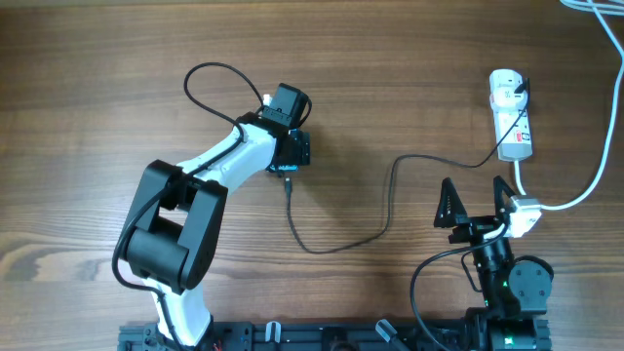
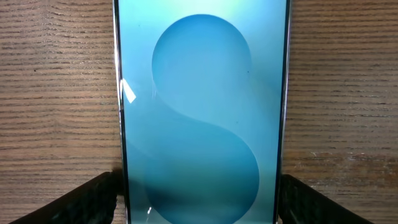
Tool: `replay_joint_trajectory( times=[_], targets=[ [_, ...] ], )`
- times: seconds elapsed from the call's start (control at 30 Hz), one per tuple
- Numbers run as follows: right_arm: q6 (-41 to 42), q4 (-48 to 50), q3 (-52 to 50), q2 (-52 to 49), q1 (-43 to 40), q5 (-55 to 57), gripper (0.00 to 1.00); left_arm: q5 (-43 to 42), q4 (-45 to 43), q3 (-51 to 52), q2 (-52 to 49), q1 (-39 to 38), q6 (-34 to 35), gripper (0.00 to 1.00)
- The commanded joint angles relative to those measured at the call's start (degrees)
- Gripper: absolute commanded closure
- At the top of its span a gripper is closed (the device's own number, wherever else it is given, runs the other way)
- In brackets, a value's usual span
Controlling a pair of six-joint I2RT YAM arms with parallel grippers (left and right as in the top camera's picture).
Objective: Plug charger to phone and switch on socket
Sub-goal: 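Lower the left gripper onto the phone and close on it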
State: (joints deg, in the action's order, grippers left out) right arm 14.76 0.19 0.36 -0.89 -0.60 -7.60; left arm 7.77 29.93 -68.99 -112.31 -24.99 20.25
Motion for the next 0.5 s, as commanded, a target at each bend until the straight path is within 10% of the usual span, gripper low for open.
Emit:
replay_joint_trajectory(
  times=[0.0, 0.47],
  targets=[
    [0.4, 0.2, -0.1, 0.7, -0.2, 0.6, 0.0, -0.2, 0.6, -0.3, -1.9, 0.3, -0.5, 0.17],
    [0.4, 0.2, -0.1, 0.7, -0.2, 0.6, 0.0, -0.2, 1.2, -0.3, -1.9, 0.3, -0.5, 0.26]
  ],
)
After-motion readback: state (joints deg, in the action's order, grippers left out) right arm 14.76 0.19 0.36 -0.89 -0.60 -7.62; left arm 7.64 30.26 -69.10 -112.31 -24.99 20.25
